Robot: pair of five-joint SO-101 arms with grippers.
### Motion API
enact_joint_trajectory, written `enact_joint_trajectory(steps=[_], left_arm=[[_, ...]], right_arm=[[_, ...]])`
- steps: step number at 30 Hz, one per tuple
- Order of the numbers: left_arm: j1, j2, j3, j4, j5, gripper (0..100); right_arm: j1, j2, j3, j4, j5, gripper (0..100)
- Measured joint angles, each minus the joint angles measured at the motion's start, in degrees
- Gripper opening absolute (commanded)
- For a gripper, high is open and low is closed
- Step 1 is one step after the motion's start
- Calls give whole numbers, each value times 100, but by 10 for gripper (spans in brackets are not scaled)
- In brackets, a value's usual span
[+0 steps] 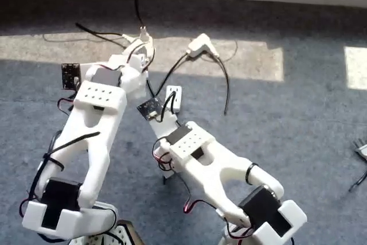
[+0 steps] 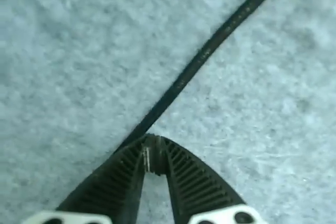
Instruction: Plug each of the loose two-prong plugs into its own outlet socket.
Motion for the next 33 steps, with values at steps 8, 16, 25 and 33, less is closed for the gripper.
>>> enact_joint_trajectory(steps=[8, 16, 25, 33], left_arm=[[352, -167, 501, -1064, 26, 7], [747, -229, 835, -1196, 18, 7], [800, 519, 695, -1187, 53, 7], [765, 1459, -26, -1187, 35, 7]], right_arm=[[1653, -818, 53, 123, 35, 8], [2963, -1327, 1275, -1459, 0, 8], [3033, -1345, 1327, -1776, 0, 8], [3815, -941, 1240, -2171, -299, 8]])
